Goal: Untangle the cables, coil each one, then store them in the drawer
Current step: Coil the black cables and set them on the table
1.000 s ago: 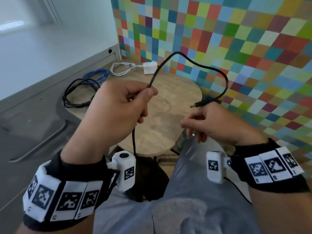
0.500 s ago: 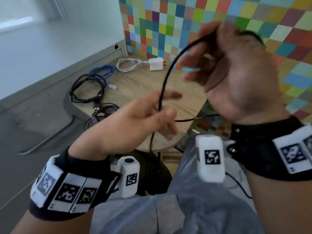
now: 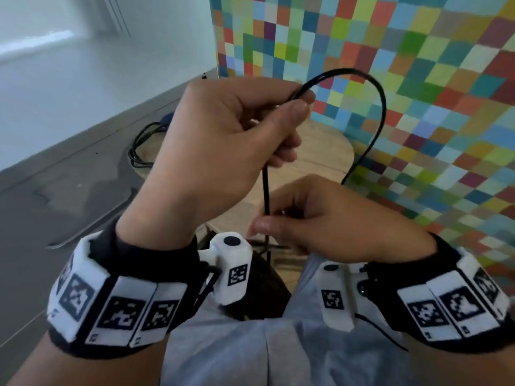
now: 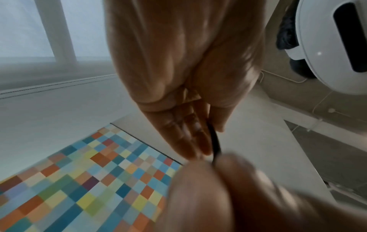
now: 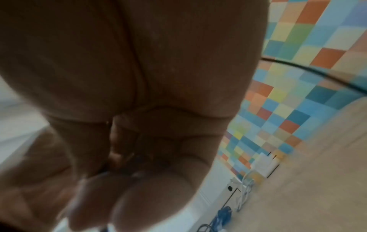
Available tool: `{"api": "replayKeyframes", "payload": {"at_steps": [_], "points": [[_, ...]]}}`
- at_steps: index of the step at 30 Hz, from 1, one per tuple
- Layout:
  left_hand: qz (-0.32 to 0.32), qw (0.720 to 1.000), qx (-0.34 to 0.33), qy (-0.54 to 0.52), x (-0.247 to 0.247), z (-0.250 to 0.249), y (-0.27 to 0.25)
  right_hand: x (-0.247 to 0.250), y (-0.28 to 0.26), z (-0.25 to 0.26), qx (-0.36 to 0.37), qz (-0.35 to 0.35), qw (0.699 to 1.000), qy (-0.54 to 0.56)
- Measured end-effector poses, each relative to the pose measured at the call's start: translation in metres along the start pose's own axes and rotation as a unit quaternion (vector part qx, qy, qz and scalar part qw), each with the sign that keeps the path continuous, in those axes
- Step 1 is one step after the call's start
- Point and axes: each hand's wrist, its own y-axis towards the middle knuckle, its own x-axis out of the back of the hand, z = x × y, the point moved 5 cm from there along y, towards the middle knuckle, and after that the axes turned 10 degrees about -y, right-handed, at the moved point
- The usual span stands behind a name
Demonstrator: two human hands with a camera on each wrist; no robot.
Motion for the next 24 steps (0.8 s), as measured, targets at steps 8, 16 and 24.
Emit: {"api": "replayKeyframes", "payload": {"at_steps": [8,16,24], "points": [[0.196,0.971,0.131,0.039,-0.007,0.039,-0.026,0.080,-0.018,0.005,0.152,-0.272,0.885,0.347],[0.061,0.995,0.012,0.079,0.014,0.010,-0.012,0.055,-0.019,-0.014,-0.016,-0.167,0.979,0.118],[0.109,0.992,-0.029,0.059,-0.002,0.006,-0.011,0.014,0.000,0.013,0.068,-0.122,0.987,0.084]]}}
